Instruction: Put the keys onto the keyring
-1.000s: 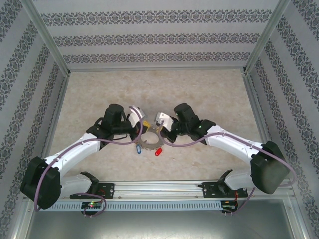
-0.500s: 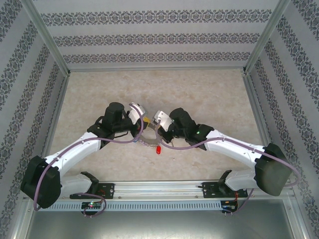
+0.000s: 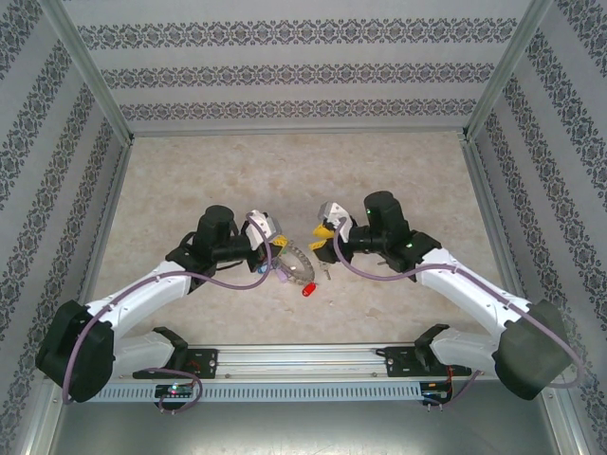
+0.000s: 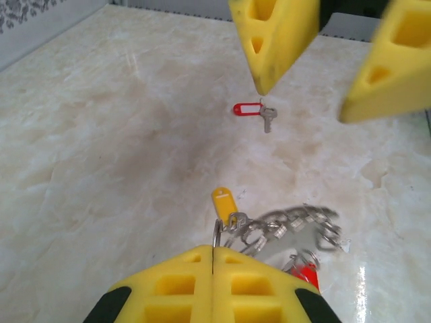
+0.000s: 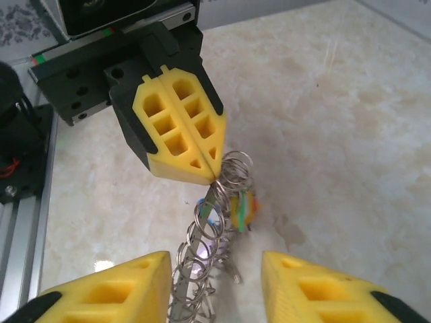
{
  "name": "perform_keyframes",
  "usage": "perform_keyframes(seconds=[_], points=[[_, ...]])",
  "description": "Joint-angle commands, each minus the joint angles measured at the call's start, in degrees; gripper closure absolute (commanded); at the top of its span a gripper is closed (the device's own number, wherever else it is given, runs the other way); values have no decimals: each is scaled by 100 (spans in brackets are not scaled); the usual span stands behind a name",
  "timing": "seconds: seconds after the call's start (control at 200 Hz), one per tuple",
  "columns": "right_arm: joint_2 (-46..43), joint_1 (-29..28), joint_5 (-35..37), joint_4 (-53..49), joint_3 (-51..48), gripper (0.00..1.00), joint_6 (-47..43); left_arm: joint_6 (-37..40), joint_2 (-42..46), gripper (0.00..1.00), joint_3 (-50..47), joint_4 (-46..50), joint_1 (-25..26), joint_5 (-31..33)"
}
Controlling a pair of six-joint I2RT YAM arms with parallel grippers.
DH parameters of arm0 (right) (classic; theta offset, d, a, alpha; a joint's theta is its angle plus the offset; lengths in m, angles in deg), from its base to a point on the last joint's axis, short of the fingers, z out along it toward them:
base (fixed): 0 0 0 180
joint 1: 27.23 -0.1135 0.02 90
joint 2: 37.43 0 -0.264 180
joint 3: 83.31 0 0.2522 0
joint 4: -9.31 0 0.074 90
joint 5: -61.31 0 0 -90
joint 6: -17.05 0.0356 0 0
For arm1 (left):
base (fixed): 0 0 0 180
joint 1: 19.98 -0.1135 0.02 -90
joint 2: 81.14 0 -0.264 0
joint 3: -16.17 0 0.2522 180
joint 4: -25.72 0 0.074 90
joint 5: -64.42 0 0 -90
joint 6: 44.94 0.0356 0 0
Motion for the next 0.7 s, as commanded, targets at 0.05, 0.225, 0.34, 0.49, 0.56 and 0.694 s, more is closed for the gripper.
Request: perform_keyframes(seconds=[0.05, 0.225, 0.34, 0.49, 0.56, 0.694], points=[[415, 300, -802, -222, 362, 72, -1116, 305, 149, 100, 60, -226, 90, -440], [1224, 281, -1180, -716, 1104, 76, -2307, 319, 238, 100, 25, -171, 87, -423], [1694, 229, -1158, -1069, 1526, 76, -2839, 315, 286, 100, 10, -114, 88, -421], [2203, 216, -940, -930, 1775, 74, -3104, 340, 308, 100, 8, -60, 92, -421], [2365, 183, -1141, -1135, 1923, 74, -3379, 342, 296, 100, 25, -29, 92, -342], [2338, 128, -1364, -1203, 1819, 70, -3509, 259, 282, 100, 43, -23, 92, -143]])
